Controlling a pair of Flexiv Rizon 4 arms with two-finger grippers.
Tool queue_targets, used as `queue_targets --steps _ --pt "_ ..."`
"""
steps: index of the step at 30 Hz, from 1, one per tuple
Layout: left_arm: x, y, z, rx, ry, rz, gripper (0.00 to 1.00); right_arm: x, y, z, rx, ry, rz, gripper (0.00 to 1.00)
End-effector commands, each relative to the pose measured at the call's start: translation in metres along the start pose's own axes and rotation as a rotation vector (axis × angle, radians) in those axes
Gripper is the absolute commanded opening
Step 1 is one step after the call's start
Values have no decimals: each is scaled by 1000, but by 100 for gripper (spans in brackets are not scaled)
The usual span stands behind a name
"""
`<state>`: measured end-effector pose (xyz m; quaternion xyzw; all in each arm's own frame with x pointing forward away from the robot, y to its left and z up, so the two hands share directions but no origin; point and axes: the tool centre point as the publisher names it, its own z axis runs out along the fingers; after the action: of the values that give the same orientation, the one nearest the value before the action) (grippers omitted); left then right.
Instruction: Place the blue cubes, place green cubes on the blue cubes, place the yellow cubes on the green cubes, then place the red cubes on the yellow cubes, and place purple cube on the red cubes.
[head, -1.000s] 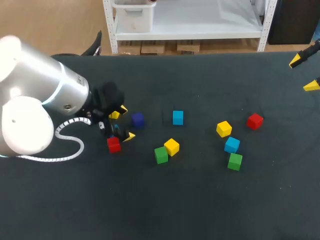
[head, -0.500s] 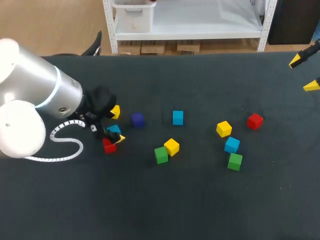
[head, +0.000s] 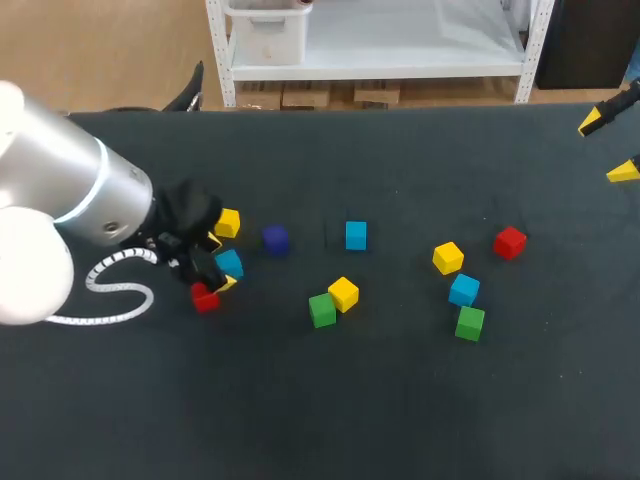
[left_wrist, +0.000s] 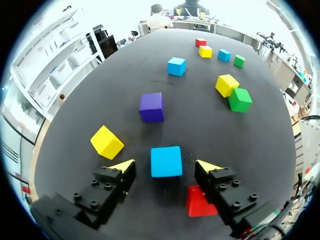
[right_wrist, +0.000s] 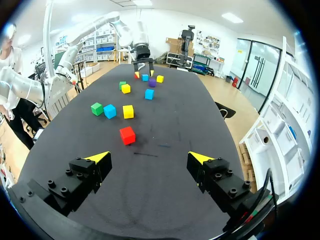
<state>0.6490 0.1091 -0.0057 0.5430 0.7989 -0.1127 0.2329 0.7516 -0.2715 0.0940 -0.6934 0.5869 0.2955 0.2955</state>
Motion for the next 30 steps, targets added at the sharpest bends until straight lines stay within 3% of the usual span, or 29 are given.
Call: queue_targets --steps 1,10,12,16,22,30 --pt "2 0 -2 1 -2 6 54 -1 2 0 4 1 -1 100" --pt "-3 -2 1 11 -13 21 56 -1 2 0 4 1 -1 100" --pt "-4 -2 2 12 -15 22 42 -1 2 0 4 1 -1 100" --pt "-5 -2 2 11 -18 23 0 -1 2 0 4 1 -1 100" --pt "-13 -3 -9 13 -26 32 0 -1 2 0 4 1 -1 100" --pt "-66 -11 -28 75 -100 171 0 -1 2 0 4 1 -1 100"
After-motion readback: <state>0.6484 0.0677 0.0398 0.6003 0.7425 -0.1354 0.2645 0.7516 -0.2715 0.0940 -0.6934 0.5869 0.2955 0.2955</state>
